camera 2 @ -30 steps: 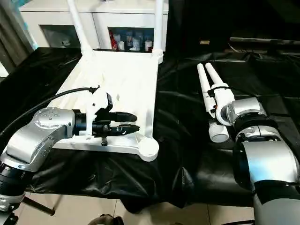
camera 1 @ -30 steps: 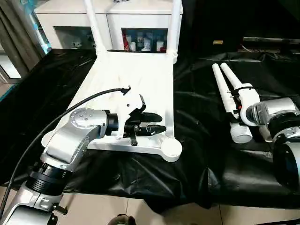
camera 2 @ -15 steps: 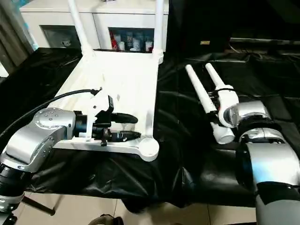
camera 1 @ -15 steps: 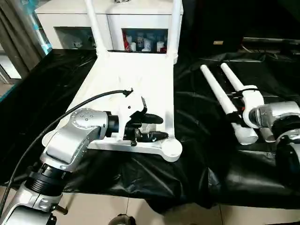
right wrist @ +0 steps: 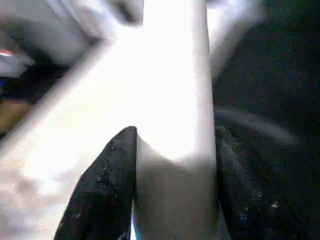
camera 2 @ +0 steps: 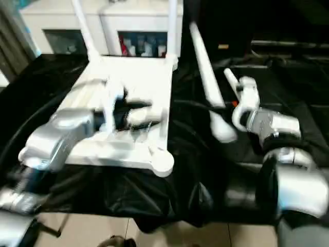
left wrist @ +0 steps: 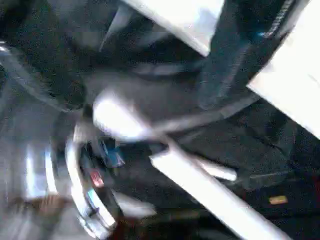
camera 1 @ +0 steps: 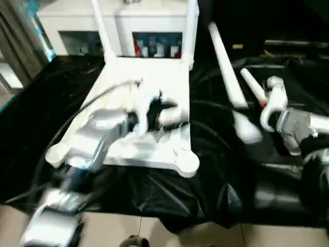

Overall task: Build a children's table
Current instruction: Pick table leg

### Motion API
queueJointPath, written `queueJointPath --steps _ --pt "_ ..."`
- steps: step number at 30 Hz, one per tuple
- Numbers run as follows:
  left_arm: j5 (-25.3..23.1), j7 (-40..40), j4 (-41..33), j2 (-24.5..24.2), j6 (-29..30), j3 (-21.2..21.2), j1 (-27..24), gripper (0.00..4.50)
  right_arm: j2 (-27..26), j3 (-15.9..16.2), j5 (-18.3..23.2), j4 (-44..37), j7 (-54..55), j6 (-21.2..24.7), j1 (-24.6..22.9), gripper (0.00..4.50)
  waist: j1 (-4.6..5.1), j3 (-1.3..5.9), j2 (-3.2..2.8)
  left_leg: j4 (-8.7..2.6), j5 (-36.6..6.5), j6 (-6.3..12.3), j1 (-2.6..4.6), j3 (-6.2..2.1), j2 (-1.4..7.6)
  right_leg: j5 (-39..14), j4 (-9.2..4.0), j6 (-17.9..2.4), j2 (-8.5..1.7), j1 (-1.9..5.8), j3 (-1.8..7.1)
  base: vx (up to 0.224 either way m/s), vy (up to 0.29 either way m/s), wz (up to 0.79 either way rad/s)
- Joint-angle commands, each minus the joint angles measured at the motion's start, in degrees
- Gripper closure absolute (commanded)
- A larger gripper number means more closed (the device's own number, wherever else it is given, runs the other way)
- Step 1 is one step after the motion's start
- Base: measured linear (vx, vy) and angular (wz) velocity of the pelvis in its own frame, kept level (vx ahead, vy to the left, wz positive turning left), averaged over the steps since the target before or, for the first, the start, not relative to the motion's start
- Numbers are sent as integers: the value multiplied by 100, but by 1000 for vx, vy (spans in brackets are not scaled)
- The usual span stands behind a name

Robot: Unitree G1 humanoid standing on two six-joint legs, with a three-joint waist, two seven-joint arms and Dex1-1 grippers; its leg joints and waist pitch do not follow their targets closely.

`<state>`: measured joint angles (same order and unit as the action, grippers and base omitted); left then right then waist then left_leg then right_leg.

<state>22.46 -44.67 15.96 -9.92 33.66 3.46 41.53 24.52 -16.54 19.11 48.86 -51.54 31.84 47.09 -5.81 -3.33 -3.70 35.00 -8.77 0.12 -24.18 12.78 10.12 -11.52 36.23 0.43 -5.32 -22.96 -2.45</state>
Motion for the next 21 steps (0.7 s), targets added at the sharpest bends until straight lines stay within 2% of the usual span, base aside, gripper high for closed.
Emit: queueJointPath --steps 1,2,3,4,5,6,7,8,9,10,11,12,14,15,20,21 --pt "283 348 379 188 172 -284 237 19 -176 -90 517 -620 -525 301 -245 264 -35 538 92 -247 -657 623 240 -187 267 328 -320 -1730 -276 276 128 0 0 0" --pt "321 432 543 299 152 -351 334 13 -243 -93 663 -867 -629 416 -398 264 -31 534 104 -258 -623 646 223 -184 259 290 -328 -1732 -257 275 116 0 0 0" --pt "332 467 638 360 135 -386 389 6 -284 -87 744 -1022 -689 458 -494 264 -62 538 115 -255 -658 621 233 -194 277 134 -338 -1753 -282 259 114 0 0 0" --pt "459 571 794 499 187 -525 484 0 -349 -40 876 -1284 -799 557 -643 264 -82 527 103 -265 -733 563 241 -195 283 -106 -364 -1733 -287 244 113 0 0 0" --pt "571 693 965 649 232 -684 590 0 -416 23 1024 -1599 -914 664 -815 264 -87 515 115 -269 -772 530 236 -185 276 -205 -384 -1698 -289 250 117 0 0 0" --pt "643 772 1077 741 268 -796 660 0 -461 66 1117 -1802 -979 736 -921 264 -105 506 84 -281 -866 453 246 -195 277 -409 -405 -1643 -300 246 120 0 0 0" --pt "679 830 1171 803 282 -864 715 0 -498 154 1190 -2014 -1039 825 -1030 264 -104 505 97 -300 -966 385 251 -214 289 -579 -413 -1572 -306 245 118 0 0 0" --pt "679 830 1171 803 282 -864 715 0 -498 154 1190 -2014 -1039 825 -1030 264 -101 497 103 -312 -1014 363 247 -214 289 -660 -434 -1524 -303 246 118 0 0 0" --pt "670 883 1291 845 261 -900 776 0 -526 214 1237 -2209 -1066 894 -1130 264 -106 482 97 -335 -1173 249 256 -225 294 -967 -463 -1420 -320 224 125 0 0 0" --pt "693 924 1371 883 271 -936 817 0 -550 266 1261 -2333 -1081 928 -1196 264 -98 476 100 -345 -1214 207 253 -230 297 -1046 -472 -1392 -326 224 128 0 0 0" --pt "749 970 1477 949 311 -1016 886 0 -588 356 1258 -2535 -1065 970 -1307 264 -93 466 73 -359 -1288 132 259 -234 297 -1138 -494 -1321 -325 212 134 0 0 0" --pt "825 1003 1542 1010 383 -1091 937 0 -620 426 1260 -2668 -1085 991 -1385 264 -89 470 101 -371 -1329 80 262 -240 296 -1175 -496 -1283 -331 217 135 0 0 0" --pt "853 1016 1578 1024 400 -1110 962 0 -630 430 1279 -2735 -1089 1029 -1418 264 -88 471 98 -372 -1324 62 260 -242 295 -1159 -499 -1289 -341 206 140 0 0 0" --pt "881 1050 1619 1055 408 -1128 989 0 -640 443 1306 -2857 -1052 1097 -1467 264 -88 468 129 -372 -1269 74 247 -241 290 -1129 -499 -1288 -340 211 141 0 0 0" --pt "987 1203 1647 1130 417 -1300 1032 0 -620 539 1233 -2954 -951 1090 -1508 264 -91 473 121 -357 -1102 153 229 -236 282 -969 -491 -1280 -347 213 142 0 0 0" --pt "1057 1227 1631 1147 493 -1399 1075 34 -623 642 1157 -3029 -798 1044 -1535 264 -92 467 141 -363 -1087 170 228 -239 286 -1043 -499 -1255 -351 213 146 0 0 0"
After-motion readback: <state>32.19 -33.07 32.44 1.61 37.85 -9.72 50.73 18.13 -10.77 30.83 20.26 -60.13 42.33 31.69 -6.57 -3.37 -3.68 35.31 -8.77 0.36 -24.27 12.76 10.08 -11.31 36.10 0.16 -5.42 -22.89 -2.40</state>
